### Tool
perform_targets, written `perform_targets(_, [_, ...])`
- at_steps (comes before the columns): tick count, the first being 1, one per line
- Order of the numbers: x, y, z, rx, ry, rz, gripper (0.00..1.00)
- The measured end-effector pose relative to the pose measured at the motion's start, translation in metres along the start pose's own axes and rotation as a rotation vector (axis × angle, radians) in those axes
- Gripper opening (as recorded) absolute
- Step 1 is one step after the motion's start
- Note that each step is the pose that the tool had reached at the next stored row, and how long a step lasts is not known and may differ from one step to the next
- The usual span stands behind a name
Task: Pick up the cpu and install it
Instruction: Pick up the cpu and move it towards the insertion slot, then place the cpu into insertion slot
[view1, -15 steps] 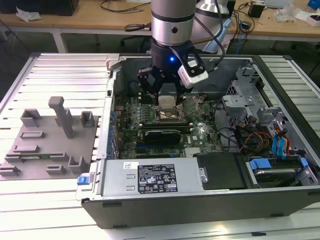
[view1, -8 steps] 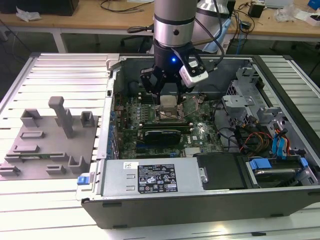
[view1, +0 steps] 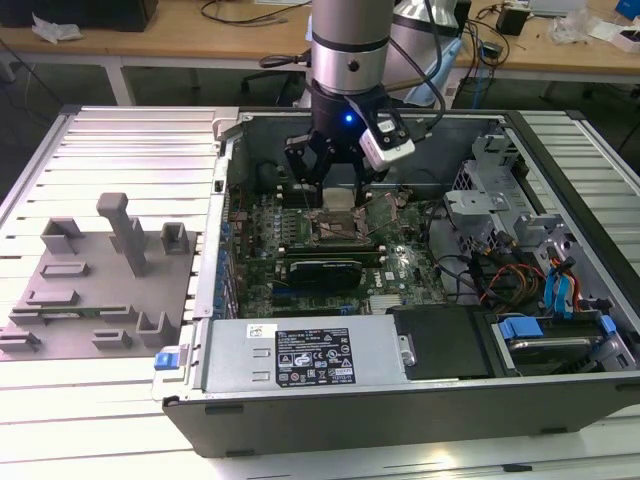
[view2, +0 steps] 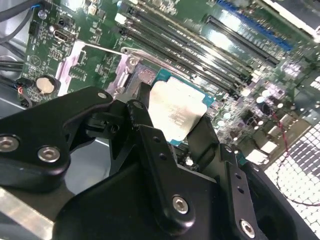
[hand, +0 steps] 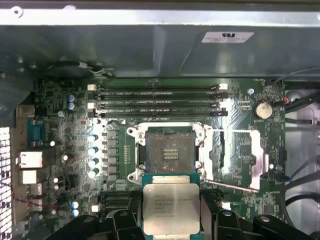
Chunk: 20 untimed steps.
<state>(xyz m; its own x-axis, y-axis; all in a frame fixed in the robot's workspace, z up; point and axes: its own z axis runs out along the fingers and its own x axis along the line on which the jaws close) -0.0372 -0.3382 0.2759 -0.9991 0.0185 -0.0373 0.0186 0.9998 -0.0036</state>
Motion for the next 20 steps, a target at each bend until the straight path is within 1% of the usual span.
perform_targets(4, [-0.0029,0.0049,0.0032,0.0009,-0.0001,-0.001,0.55])
perform_targets(7, [-0.0048,0.008,0.0058,0.0005,-0.0001,-0.011,0.55])
perform_targets(12, [-0.005,0.0149,0.0099,0.0003,-0.0002,-0.02,0.55])
perform_targets(20, [-0.0049,0.015,0.0122,-0.0001,-0.0001,-0.021,0.55])
